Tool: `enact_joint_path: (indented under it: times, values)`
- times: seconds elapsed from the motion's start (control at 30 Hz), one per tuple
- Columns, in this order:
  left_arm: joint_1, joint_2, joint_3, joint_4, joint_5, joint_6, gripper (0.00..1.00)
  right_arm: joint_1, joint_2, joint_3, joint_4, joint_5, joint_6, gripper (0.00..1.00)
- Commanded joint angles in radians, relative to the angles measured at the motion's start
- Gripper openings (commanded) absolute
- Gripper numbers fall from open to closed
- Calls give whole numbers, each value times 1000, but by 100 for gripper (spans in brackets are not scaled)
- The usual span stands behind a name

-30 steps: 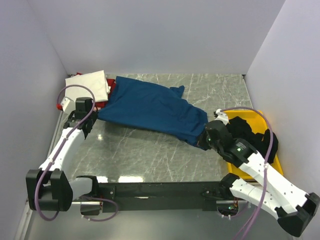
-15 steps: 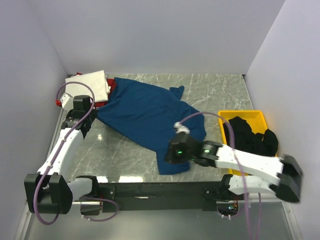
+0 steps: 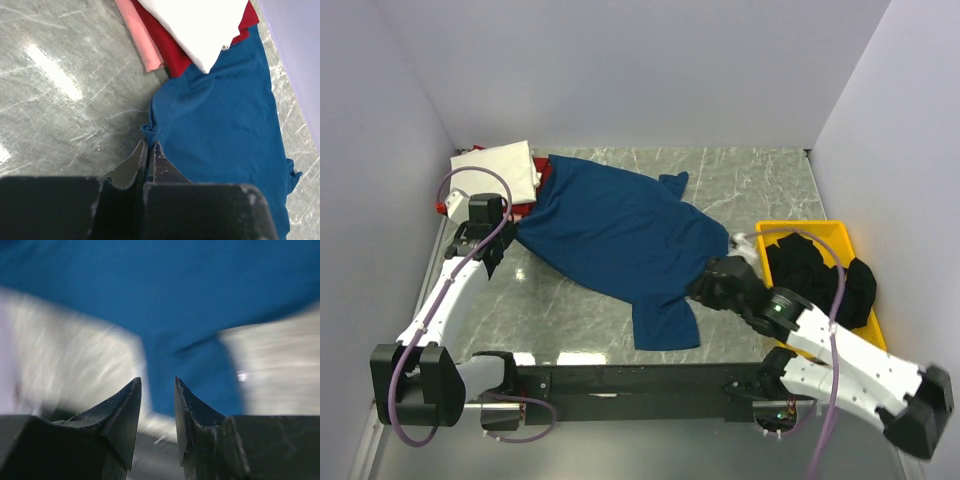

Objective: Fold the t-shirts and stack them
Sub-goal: Flatten the tshirt out

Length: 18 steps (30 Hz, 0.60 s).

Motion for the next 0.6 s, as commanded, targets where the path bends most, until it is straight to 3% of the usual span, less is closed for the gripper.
enact_joint_path:
  times: [0.0,0.13,0.27,0.4,0.57]
  values:
    - [3,-18,-3,46,22,10,1,-162,-105,-146,-52,41,-30,40]
    - [3,-21,5,43,31,11,1,-401,-69,-220,3,9,-91,43]
    - [3,-26,8,39,36,18,1,-558,45,-247,115,-91,-145,42]
    - [3,-27,13,32,30,28,1,-615,193,-217,193,-108,-159,40]
    - [3,-29,11,31,30,36,1,-644,249,-197,235,-102,-154,38]
